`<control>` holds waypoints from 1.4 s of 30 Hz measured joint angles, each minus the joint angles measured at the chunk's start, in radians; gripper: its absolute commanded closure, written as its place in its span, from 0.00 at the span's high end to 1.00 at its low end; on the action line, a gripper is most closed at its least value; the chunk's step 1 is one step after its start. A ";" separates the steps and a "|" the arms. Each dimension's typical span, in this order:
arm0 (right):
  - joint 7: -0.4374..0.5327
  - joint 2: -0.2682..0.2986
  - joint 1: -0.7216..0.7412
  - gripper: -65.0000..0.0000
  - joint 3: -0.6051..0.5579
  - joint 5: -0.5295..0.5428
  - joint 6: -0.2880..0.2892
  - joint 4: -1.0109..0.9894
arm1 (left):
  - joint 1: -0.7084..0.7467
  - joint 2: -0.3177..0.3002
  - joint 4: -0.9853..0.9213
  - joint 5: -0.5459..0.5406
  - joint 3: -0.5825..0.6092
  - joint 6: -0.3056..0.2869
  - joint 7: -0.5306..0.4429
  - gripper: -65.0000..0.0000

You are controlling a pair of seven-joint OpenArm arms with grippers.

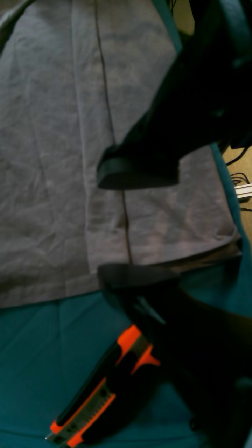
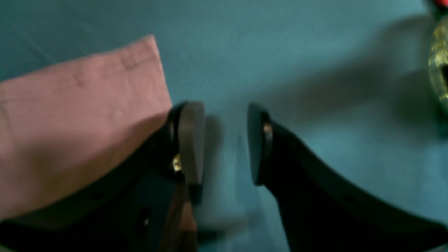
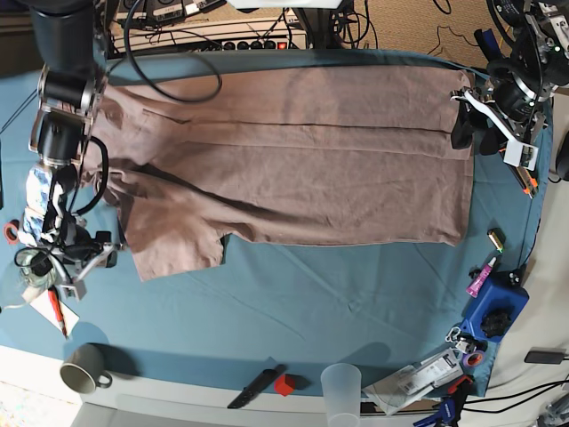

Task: Fold the T-shirt properly
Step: 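Move the right gripper down to the sleeve and hem corner, then lower the left gripper to the hem corner and pinch both hem corners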

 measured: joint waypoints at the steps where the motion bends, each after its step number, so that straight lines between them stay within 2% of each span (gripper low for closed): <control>1: 0.005 -0.007 0.018 0.32 -0.015 -0.012 -0.002 -0.043 | 0.000 0.000 0.000 0.000 0.000 0.000 -0.002 0.52; 5: 0.021 -0.056 0.039 0.32 -0.030 -0.025 -0.004 -0.096 | -0.003 0.000 0.000 0.007 0.000 0.000 -0.028 0.52; 11: 0.052 -0.099 0.013 0.32 -0.029 -0.010 -0.004 -0.086 | -0.082 0.000 -0.056 0.115 0.015 0.008 -0.079 0.52; 17: 0.029 -0.102 0.008 0.32 -0.028 0.004 -0.001 -0.082 | -0.241 -0.040 -0.202 0.291 0.258 0.007 -0.079 0.52; 18: 0.026 -0.102 0.008 0.32 -0.028 0.003 0.000 -0.082 | -0.274 -0.043 -0.225 0.336 0.299 0.018 -0.094 0.52; 21: 0.022 -0.100 0.008 0.32 -0.028 0.004 0.000 -0.082 | -0.372 -0.049 -0.288 0.486 0.383 0.106 -0.109 0.52; 23: 0.018 -0.100 0.008 0.32 -0.028 0.005 0.000 -0.082 | -0.433 -0.052 -0.331 0.533 0.400 0.155 -0.111 0.52; 30: 0.015 -0.100 0.008 0.32 -0.028 0.005 0.000 -0.081 | -0.597 -0.053 -0.595 0.534 0.403 0.158 -0.097 0.51; 33: 0.013 -0.100 0.008 0.32 -0.028 0.005 0.000 -0.081 | -0.649 -0.068 -0.734 0.526 0.403 0.154 -0.103 0.51; 37: 0.008 -0.100 0.008 0.32 -0.028 0.004 0.003 -0.081 | -0.716 -0.089 -0.829 0.507 0.402 0.146 -0.075 0.51; 40: 0.008 -0.100 0.009 0.32 -0.028 0.004 0.012 -0.081 | -0.720 -0.096 -0.847 0.443 0.399 0.110 -0.059 0.35; 42: 0.008 -0.100 0.009 0.26 -0.028 0.003 0.014 -0.081 | -0.720 -0.097 -0.847 0.431 0.399 0.110 -0.049 0.25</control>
